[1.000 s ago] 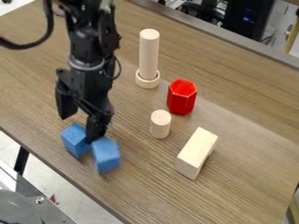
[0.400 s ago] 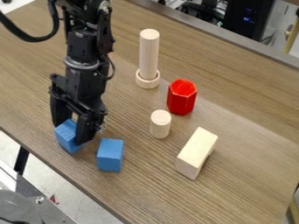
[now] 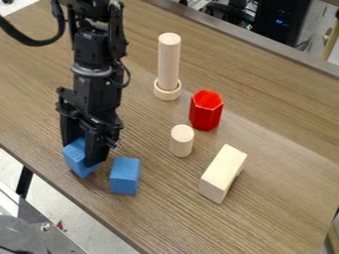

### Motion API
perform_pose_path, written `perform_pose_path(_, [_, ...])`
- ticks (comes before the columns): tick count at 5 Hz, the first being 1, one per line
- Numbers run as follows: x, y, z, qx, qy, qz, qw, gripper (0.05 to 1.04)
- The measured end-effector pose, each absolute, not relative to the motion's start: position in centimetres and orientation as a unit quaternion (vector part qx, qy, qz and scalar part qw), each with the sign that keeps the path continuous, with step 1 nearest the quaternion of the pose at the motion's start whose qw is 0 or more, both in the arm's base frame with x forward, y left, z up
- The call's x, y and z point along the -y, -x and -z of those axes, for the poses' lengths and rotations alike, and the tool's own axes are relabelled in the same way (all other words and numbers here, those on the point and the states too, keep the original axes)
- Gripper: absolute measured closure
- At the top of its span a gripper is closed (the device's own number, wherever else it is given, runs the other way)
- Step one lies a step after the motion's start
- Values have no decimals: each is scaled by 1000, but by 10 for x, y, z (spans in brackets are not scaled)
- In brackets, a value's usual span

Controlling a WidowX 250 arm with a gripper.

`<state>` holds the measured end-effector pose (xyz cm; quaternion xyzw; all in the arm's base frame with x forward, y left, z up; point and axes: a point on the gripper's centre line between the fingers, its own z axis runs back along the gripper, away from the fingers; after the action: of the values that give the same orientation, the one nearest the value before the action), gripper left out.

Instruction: Put the cube on the left on top of the red hexagonal prism

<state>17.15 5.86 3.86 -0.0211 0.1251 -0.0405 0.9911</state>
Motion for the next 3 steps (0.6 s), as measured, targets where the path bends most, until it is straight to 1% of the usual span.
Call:
perform_pose_path(2, [-17, -213, -64, -42, 70, 111, 990, 520])
perform_pose_path(3, [4, -245, -74, 5, 75, 148, 986, 520])
